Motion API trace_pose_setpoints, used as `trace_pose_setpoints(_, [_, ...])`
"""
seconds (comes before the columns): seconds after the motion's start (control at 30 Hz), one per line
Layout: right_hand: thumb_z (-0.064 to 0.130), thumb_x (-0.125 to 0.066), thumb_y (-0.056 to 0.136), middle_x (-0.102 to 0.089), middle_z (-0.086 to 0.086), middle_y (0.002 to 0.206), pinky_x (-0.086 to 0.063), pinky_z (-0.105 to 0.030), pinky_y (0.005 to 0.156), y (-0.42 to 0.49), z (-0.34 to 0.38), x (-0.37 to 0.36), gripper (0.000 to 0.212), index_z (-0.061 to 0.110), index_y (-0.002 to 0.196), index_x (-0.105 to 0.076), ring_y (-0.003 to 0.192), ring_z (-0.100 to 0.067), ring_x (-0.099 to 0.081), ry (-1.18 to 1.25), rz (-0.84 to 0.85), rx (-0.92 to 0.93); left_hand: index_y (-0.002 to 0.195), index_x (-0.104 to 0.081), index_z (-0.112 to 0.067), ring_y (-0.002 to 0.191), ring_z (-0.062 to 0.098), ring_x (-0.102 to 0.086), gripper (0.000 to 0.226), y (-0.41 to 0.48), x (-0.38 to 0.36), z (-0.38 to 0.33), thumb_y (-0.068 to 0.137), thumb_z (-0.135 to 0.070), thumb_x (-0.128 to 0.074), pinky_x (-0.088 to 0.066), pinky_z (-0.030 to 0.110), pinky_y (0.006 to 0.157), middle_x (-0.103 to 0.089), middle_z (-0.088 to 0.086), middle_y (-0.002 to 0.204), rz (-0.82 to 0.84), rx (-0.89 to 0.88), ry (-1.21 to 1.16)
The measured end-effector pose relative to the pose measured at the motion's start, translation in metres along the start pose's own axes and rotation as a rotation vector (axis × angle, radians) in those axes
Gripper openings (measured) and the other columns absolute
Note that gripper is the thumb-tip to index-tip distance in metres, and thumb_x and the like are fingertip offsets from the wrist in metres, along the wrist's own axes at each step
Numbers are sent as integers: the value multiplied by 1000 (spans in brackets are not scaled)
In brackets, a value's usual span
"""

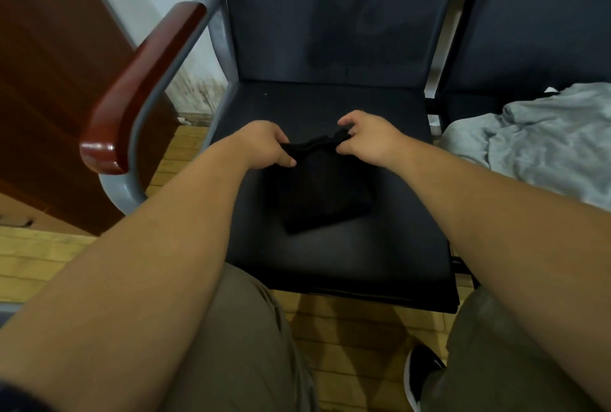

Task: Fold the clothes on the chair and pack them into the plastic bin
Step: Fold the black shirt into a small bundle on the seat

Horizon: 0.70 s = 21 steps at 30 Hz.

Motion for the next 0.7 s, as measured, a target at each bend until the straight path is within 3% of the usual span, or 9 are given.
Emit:
trace_pose_setpoints(0.13, [18,-77,85,-72,6,109,-59,-34,93,-27,17,9,32,28,116,-74,101,-14,-70,14,-6,32,115,-77,-20,96,18,-71,35,-29,9,-3,84,-28,-89,-58,29,78,-75,2,105,29,-16,-113])
trace_pose_setpoints(0.23, [18,-74,87,-70,6,104,-58,-30,78,-59,33,17,22,30,106,-73,94,-12,-69,-43,-21,92,101,-80,-24,98,21,-73,20,-60,14,-6,83,-27,-89,-63,37,86,-78,2,100,33,-35,-191])
trace_pose_setpoints(0.4, [23,-72,89,-65,7,106,-60,-35,79,-109,53,31,21,30,108,-68,91,-15,-68,-152,-42,164,96,-77,-24,88,11,-67,19,-117,29,-16,83,-31,-89,-48,26,68,-74,-2,94,-89,-113,-133])
trace_pose_setpoints(0.57, [15,-68,91,-66,7,104,-53,-30,68,-138,88,23,27,33,110,-60,87,-13,-66,-204,-133,267,99,-74,-23,86,11,-65,19,-172,46,-5,85,-29,-86,-49,28,69,-71,-3,93,-264,-144,-136])
trace_pose_setpoints(0.7, [3,-60,91,-69,6,105,-64,-33,67,-150,139,-1,41,35,116,-68,73,-12,-75,-144,-111,345,84,-65,-31,84,14,-62,18,-219,64,27,89,-27,-82,-43,30,63,-66,-3,87,-405,-108,-141])
Point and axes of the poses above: each hand's wrist, its own y-axis towards the middle knuckle, its own x-axis out of the back of the hand, z = x × y, the point moved 1 cm from there along y, towards the middle knuckle
